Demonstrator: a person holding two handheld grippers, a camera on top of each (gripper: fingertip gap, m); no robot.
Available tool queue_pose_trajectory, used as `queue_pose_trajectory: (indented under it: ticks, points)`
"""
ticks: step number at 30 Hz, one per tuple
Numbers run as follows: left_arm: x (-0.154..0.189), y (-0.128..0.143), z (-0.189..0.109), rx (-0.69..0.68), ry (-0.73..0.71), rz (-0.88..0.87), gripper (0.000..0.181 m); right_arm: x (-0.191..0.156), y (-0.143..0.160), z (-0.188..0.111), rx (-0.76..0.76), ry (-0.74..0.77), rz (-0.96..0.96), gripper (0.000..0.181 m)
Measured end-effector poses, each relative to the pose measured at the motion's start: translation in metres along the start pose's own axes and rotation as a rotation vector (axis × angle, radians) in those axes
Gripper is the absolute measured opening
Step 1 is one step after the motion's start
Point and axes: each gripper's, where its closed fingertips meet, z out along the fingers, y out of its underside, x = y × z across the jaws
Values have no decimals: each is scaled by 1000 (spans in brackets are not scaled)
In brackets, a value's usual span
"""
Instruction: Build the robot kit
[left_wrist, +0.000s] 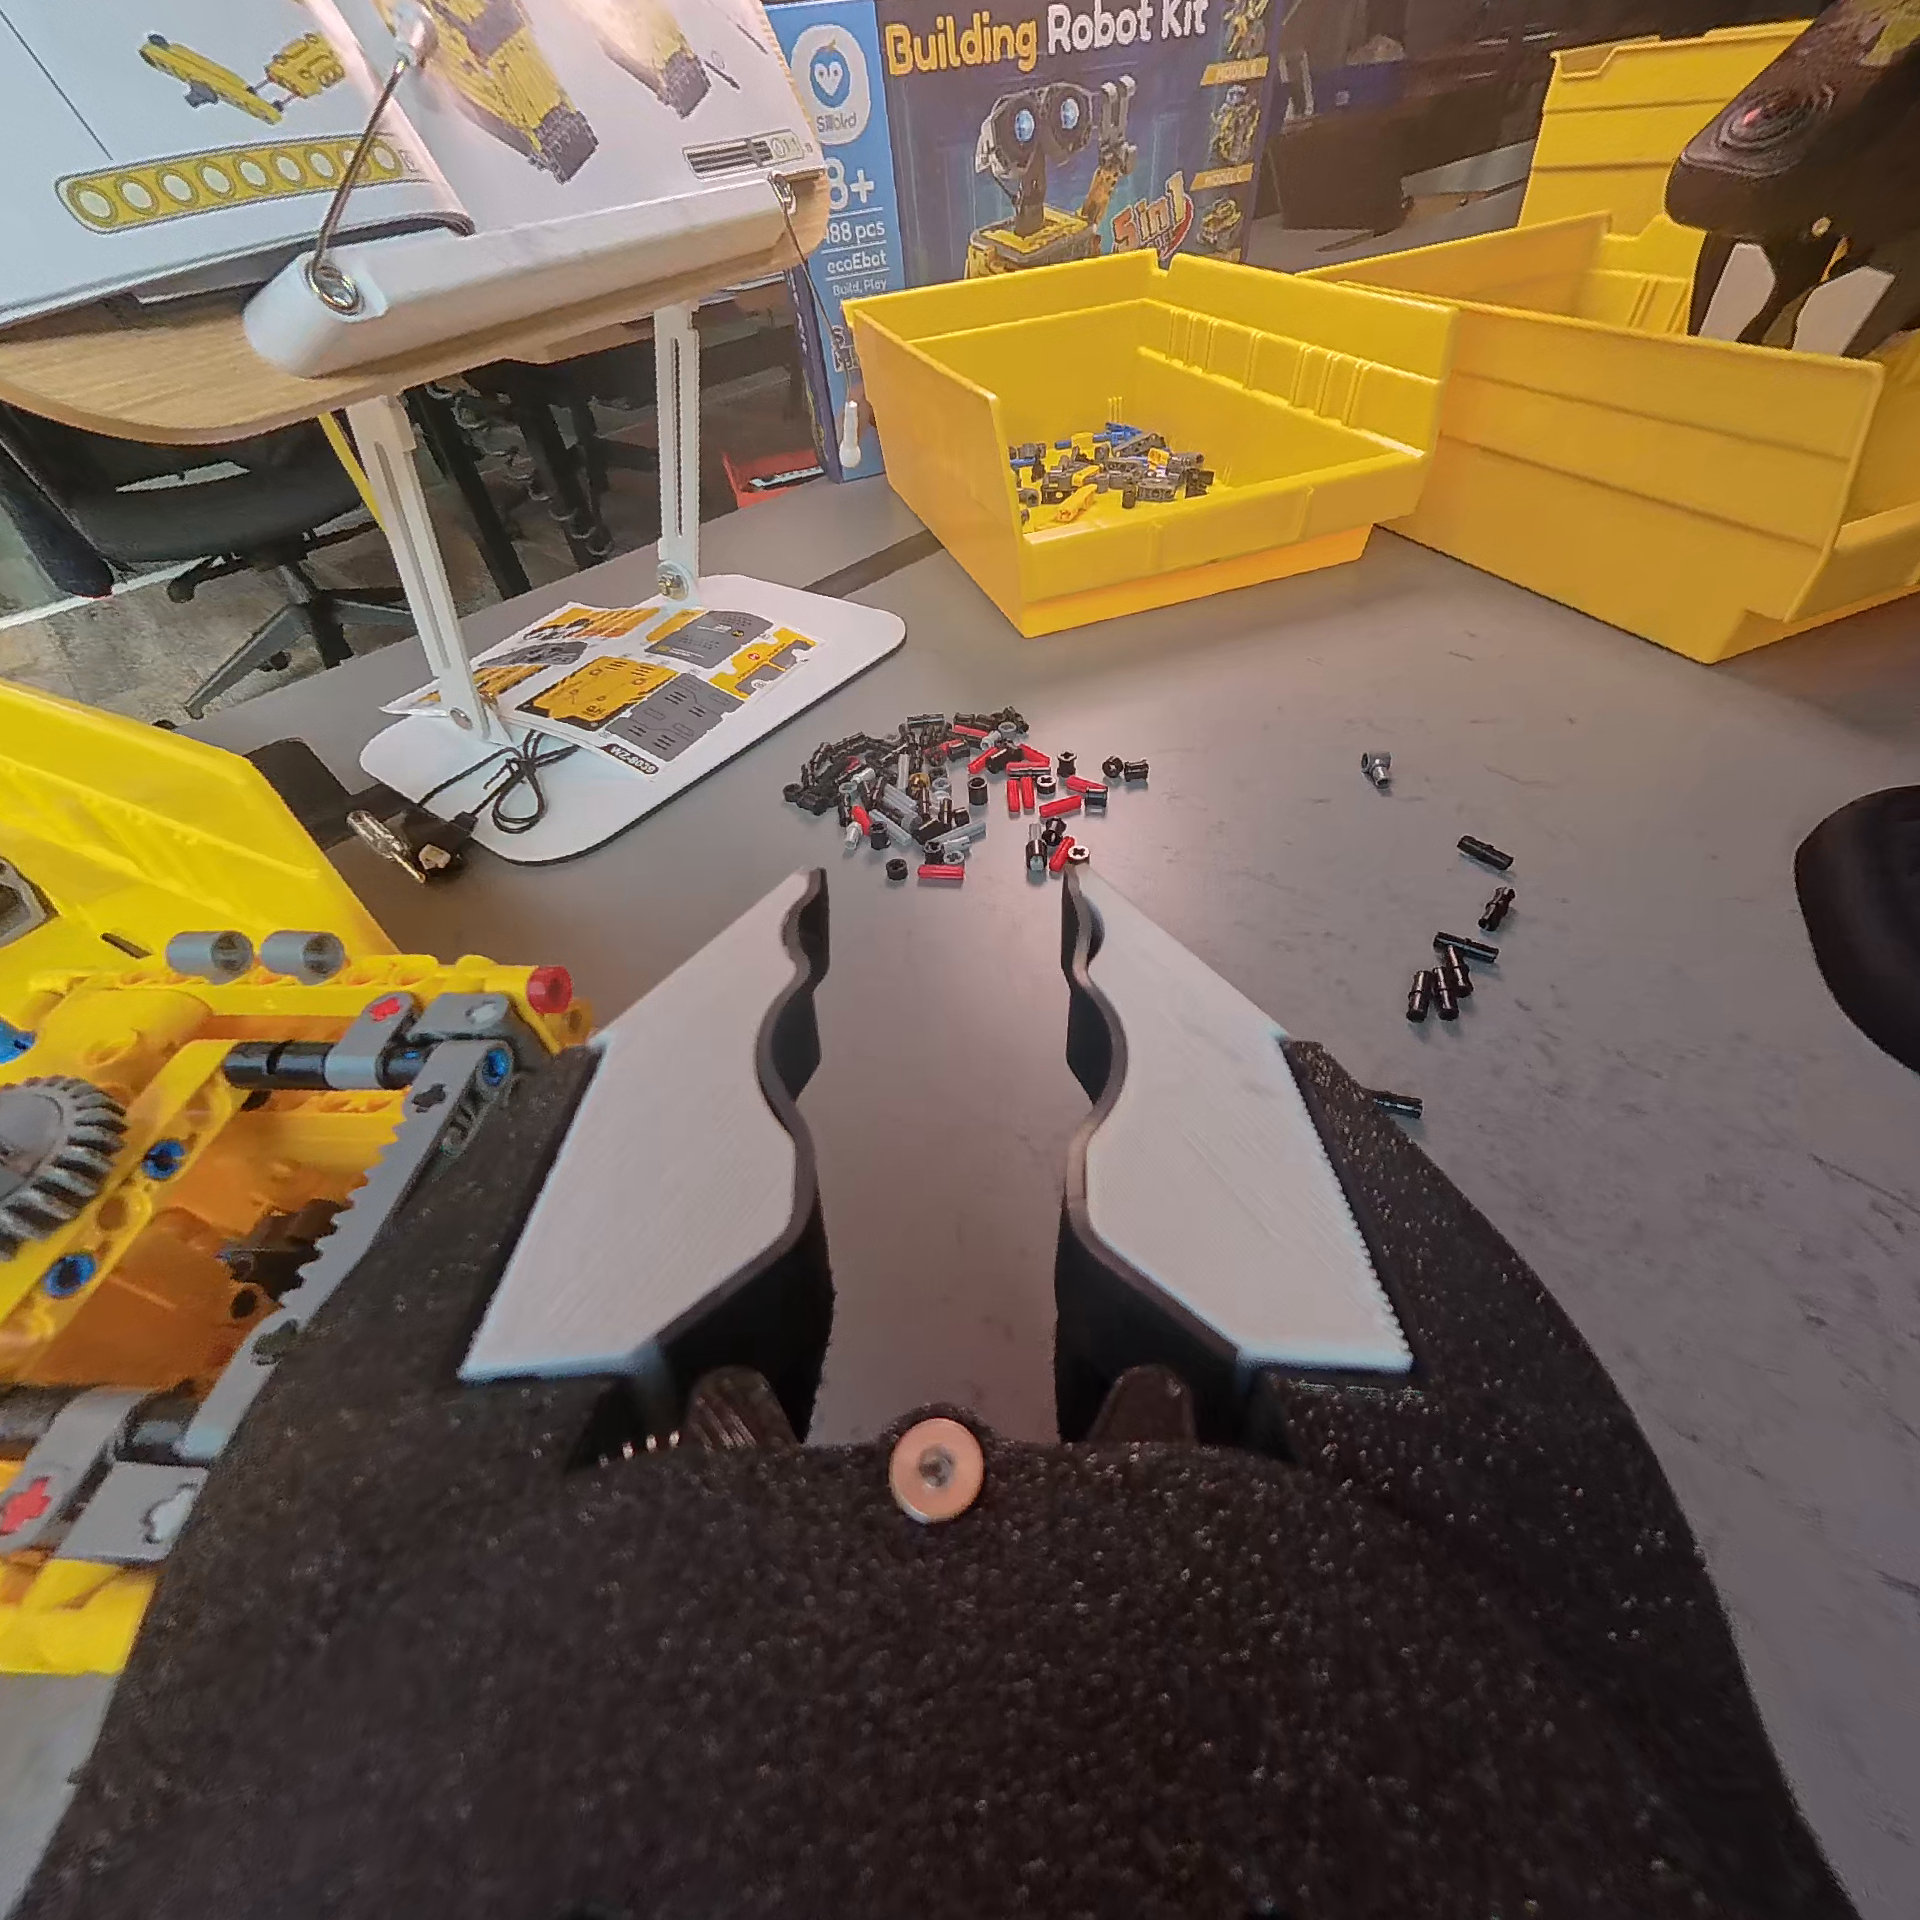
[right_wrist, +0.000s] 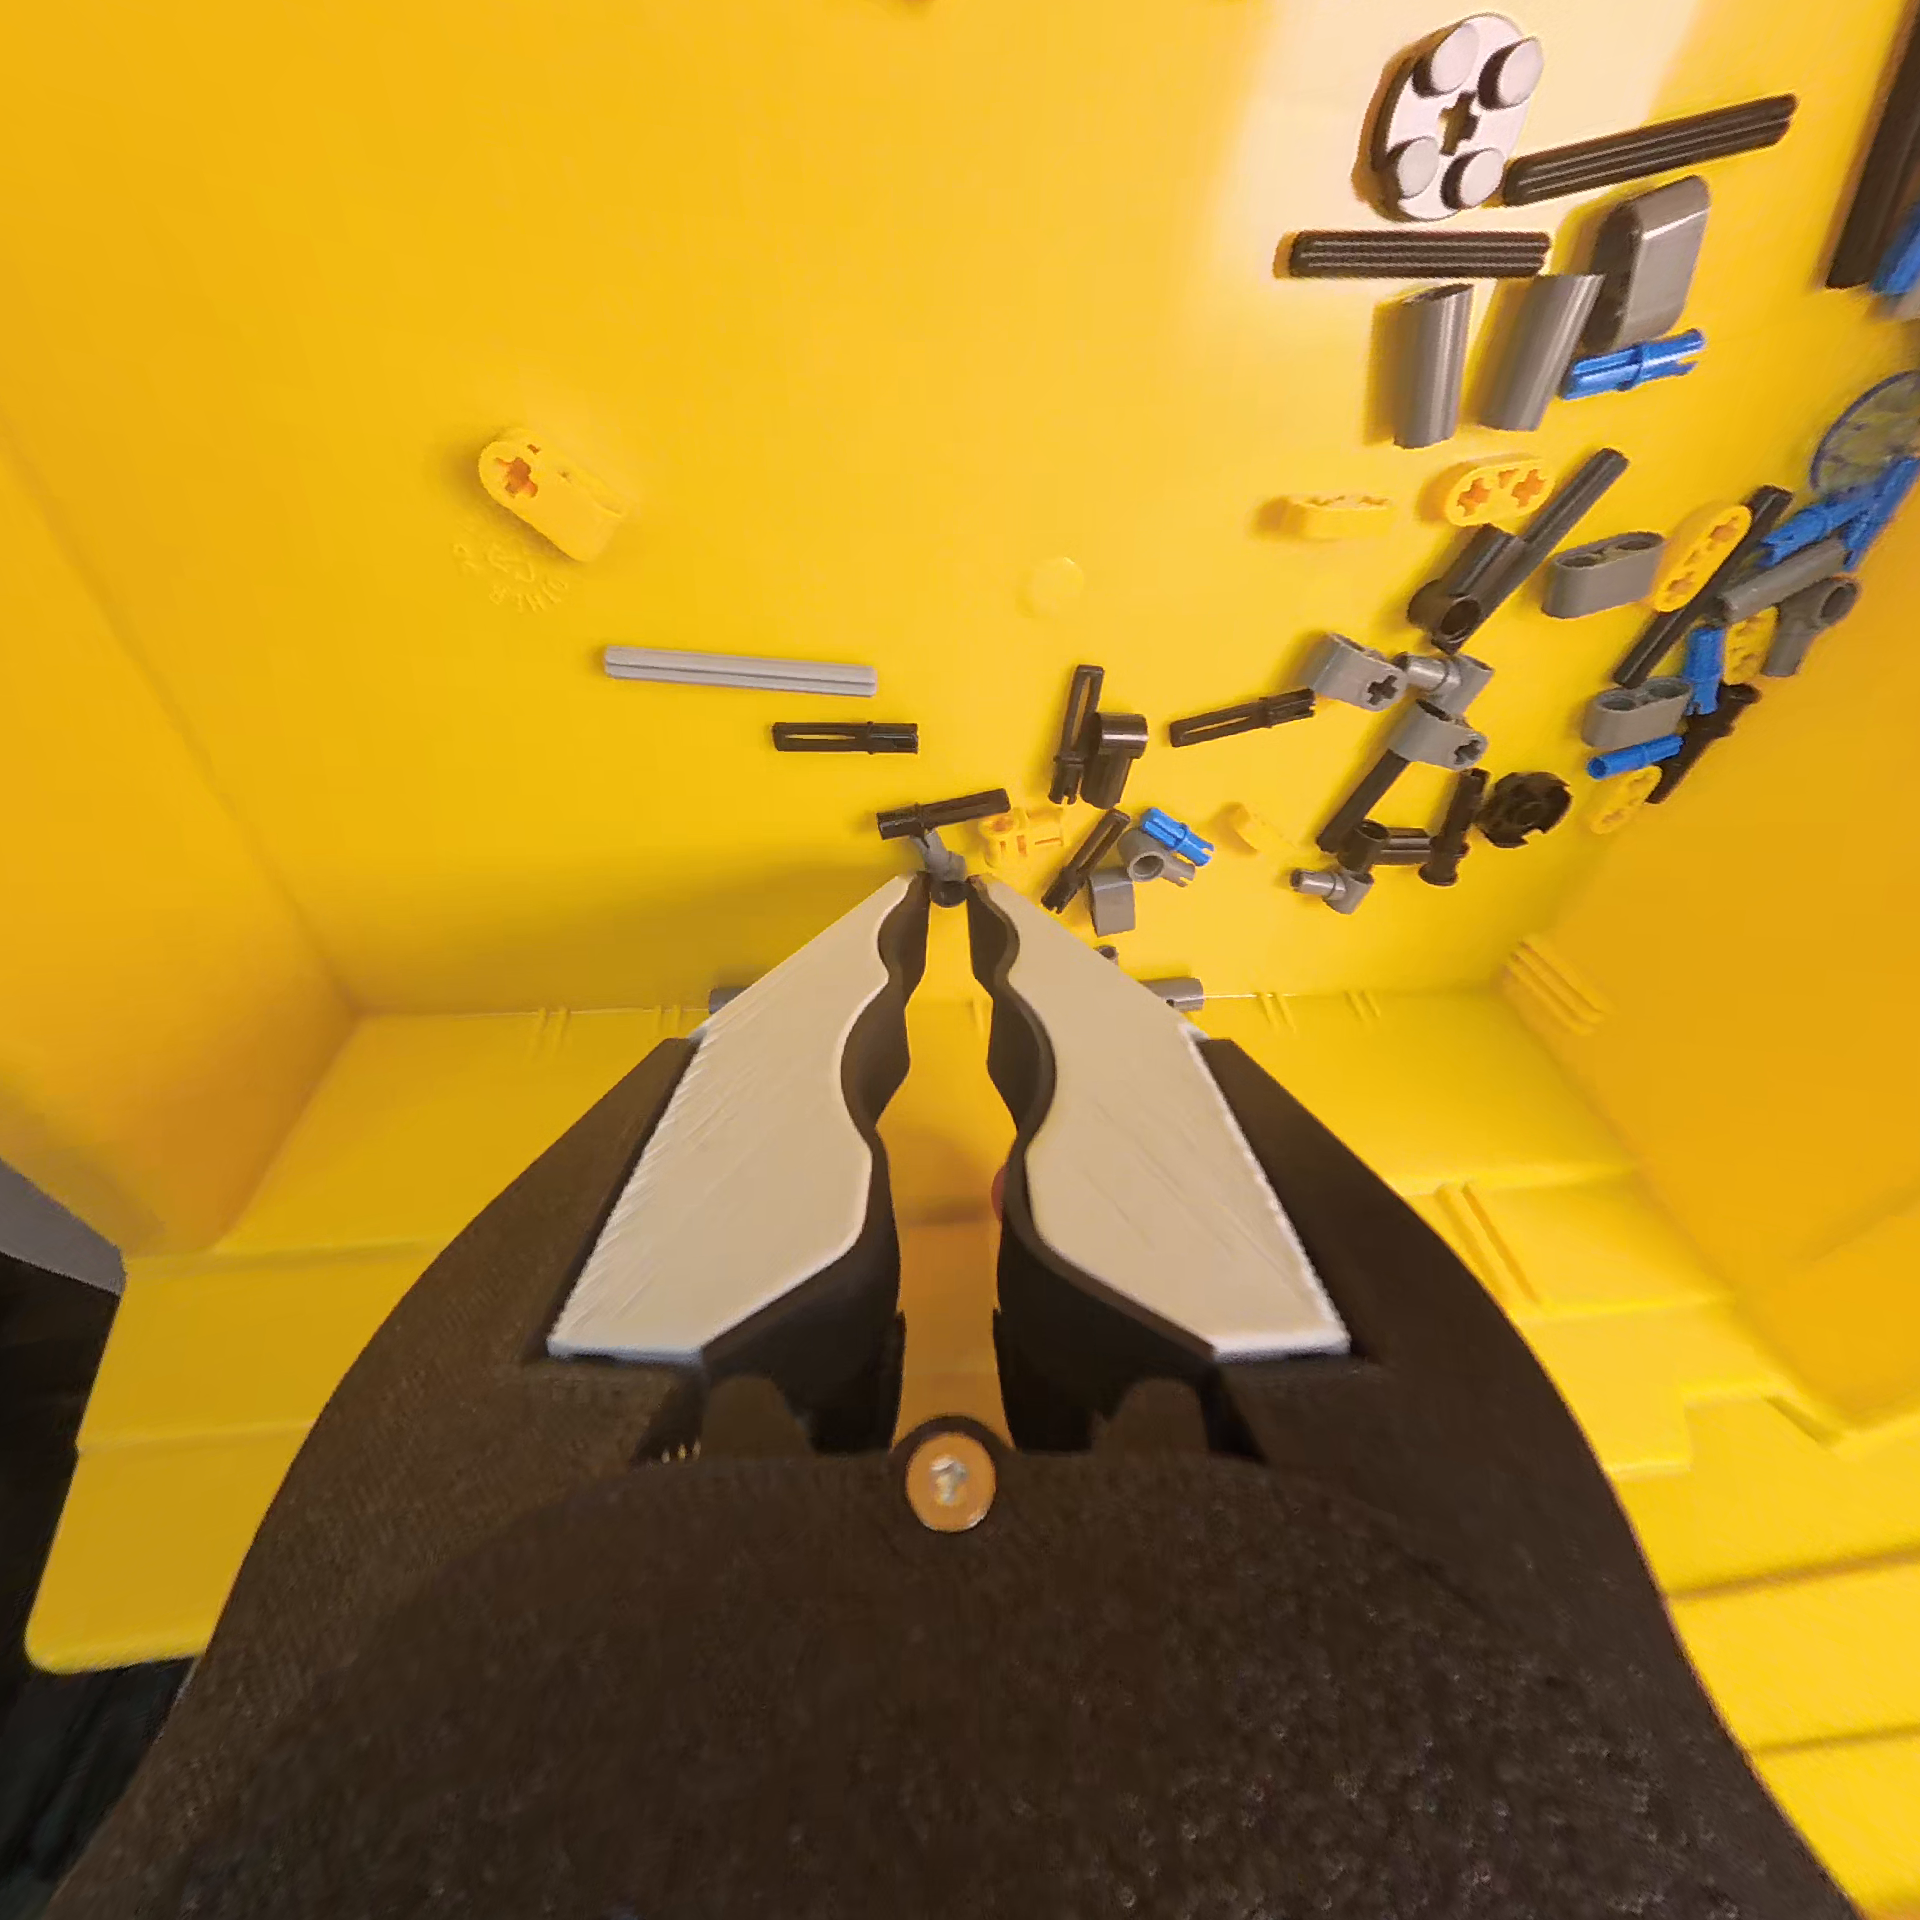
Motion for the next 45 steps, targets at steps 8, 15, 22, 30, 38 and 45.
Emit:
queue_pose_trajectory:
  ticks: [8,15,22,30,38,45]
  points:
    - [7,2,-3,-8,44,7,44,2,-118,-141,489,208,-8,6]
    - [12,-1,-6,12,51,32,44,-82,-265,-167,648,105,-303,7]
    - [21,-1,-8,-9,62,59,45,-104,-304,-92,443,-31,-393,7]
    - [27,-5,-11,-4,67,76,46,-122,-303,-69,369,-104,-433,7]
    - [26,2,-8,-25,64,69,46,-113,-297,-62,328,-51,-430,7]
    - [25,5,-6,-37,64,62,46,-102,-295,-60,329,-17,-395,8]
